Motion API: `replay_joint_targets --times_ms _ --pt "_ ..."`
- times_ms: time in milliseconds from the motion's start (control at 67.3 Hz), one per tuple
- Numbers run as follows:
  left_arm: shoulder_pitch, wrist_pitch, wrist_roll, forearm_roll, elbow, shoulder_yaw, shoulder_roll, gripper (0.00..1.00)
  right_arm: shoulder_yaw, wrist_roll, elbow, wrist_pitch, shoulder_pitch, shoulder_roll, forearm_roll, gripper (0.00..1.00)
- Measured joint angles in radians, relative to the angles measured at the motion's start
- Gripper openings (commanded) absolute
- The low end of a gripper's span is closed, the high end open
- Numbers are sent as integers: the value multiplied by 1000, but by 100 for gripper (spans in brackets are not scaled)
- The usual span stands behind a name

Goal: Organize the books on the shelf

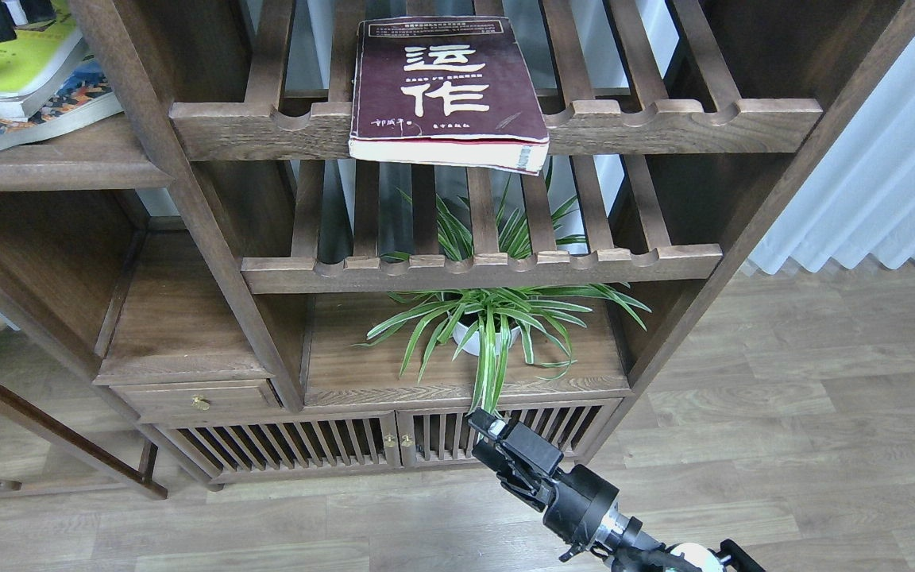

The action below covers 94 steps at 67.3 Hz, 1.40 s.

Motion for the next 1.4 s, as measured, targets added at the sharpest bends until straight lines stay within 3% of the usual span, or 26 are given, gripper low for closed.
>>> replay_joint_targets --times_ms 312,594,876,995,1010,1158,1396 --pt "8 0 0 -9 -117 44 227 99 -1 0 -2 0 -1 0 1 99" --pt "10 0 0 -11 -163 299 457 99 -2 0 -4 0 0 0 1 99" --pt "11 0 -5 -97 -126 676 505 99 3 6 -5 0 -4 0 15 99" --pt "12 0 -63 -206 -130 835 486 99 7 31 10 0 -8 0 29 99" --pt "13 0 -88 -265 -131 901 465 99 9 48 23 0 -9 0 32 99" --pt "20 0 -144 -433 -127 1067 383 99 10 86 72 0 -9 0 34 99" --pt "162 0 -253 -664 -66 1140 160 99 9 99 174 0 2 0 36 99"
